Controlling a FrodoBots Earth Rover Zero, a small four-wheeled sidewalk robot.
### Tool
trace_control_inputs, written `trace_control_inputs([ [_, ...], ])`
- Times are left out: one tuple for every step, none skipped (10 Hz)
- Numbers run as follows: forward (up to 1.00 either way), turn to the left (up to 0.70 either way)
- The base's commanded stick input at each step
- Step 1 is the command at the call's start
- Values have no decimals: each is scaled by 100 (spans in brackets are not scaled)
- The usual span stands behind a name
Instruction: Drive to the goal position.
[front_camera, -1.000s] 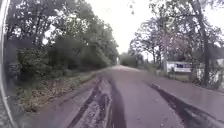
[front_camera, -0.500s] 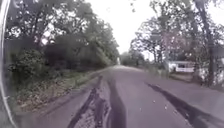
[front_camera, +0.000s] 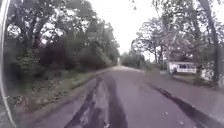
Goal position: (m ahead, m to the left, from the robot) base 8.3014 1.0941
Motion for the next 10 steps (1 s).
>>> trace_control_inputs([
  [70, -7],
  [70, -24],
  [70, -27],
  [70, -30],
  [70, -25],
  [70, 0],
  [70, 0],
  [70, 0],
  [70, 0],
  [70, 0],
])
